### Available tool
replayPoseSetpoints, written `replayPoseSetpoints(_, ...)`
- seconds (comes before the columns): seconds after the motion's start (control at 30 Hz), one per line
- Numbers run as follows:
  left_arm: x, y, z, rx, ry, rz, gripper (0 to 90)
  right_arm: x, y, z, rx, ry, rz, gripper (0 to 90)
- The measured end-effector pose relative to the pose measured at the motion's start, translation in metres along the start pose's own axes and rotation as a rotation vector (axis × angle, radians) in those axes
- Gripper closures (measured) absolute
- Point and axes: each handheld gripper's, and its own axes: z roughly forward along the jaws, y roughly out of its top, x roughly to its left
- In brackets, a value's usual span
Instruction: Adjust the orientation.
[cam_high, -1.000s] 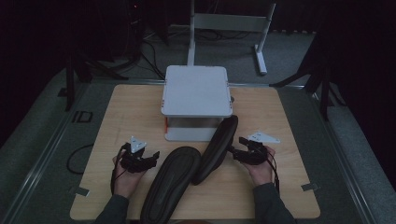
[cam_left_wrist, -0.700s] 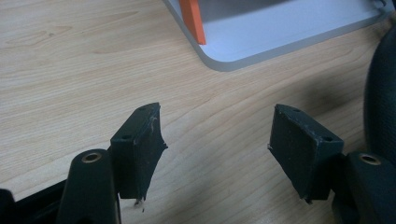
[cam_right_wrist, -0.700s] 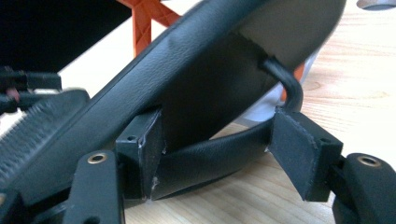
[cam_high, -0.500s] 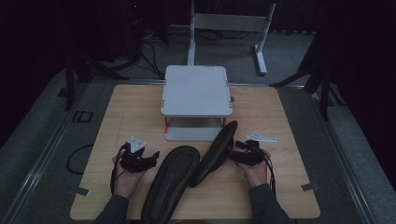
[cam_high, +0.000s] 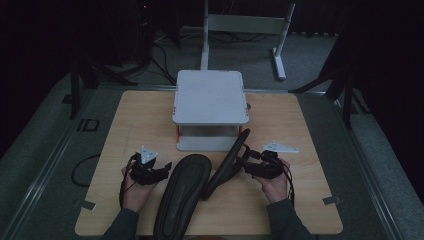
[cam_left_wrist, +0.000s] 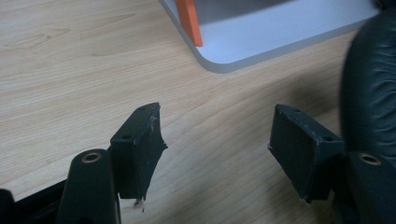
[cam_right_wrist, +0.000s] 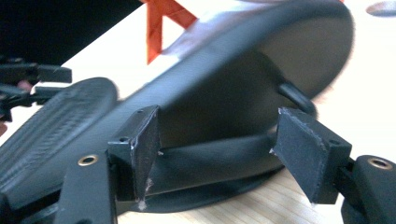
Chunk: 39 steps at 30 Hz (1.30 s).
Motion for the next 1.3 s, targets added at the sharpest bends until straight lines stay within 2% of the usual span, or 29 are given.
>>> replayPoseSetpoints(0.07, -0.001, 0.000, 0.000, 0.001, -0.001, 0.003, 34.2, 0.008, 0.003, 0.002, 0.011, 0.000, -0.051, 30.2)
replayPoseSetpoints(0.13, -0.001, 0.000, 0.001, 0.000, -0.003, 0.005, 34.2, 0.013, 0.005, 0.004, 0.010, -0.013, -0.077, 30.5)
replayPoseSetpoints(0.3, 0.000, 0.000, 0.000, -0.001, 0.004, 0.000, 34.4, 0.015, 0.007, 0.010, 0.002, -0.012, -0.068, 28.6)
replayPoseSetpoints(0.4, 0.000, 0.001, -0.001, -0.006, 0.006, 0.002, 34.4, 0.018, 0.007, 0.012, -0.009, -0.054, -0.094, 22.3)
replayPoseSetpoints(0.53, 0.000, 0.003, -0.006, -0.027, 0.008, -0.004, 34.2, 0.016, 0.008, 0.015, -0.007, -0.032, -0.071, 22.1)
replayPoseSetpoints(0.6, -0.002, 0.007, -0.012, -0.043, 0.011, -0.007, 34.3, 0.016, 0.009, 0.016, -0.008, -0.034, -0.078, 22.6)
replayPoseSetpoints(0.63, -0.004, 0.010, -0.016, -0.057, -0.005, -0.008, 34.3, 0.016, 0.009, 0.016, -0.008, -0.034, -0.078, 22.6)
replayPoseSetpoints(0.73, -0.016, 0.023, -0.029, -0.095, -0.017, 0.028, 34.3, 0.017, 0.009, 0.015, -0.009, -0.037, -0.087, 23.3)
replayPoseSetpoints(0.87, -0.038, 0.038, -0.037, -0.128, -0.062, 0.096, 33.9, 0.017, 0.009, 0.016, -0.011, -0.034, -0.084, 23.3)
replayPoseSetpoints(1.17, -0.089, 0.058, -0.021, -0.108, -0.229, 0.186, 33.4, 0.018, 0.011, 0.018, -0.006, -0.043, -0.088, 23.3)
replayPoseSetpoints(1.2, -0.089, 0.058, -0.021, -0.108, -0.229, 0.186, 33.2, 0.018, 0.011, 0.018, -0.006, -0.043, -0.088, 23.3)
replayPoseSetpoints(1.23, -0.101, 0.060, -0.020, -0.111, -0.276, 0.213, 33.2, 0.018, 0.011, 0.018, -0.006, -0.044, -0.090, 23.3)
replayPoseSetpoints(1.3, -0.113, 0.062, -0.019, -0.104, -0.301, 0.246, 32.7, 0.019, 0.012, 0.018, -0.006, -0.048, -0.092, 23.4)
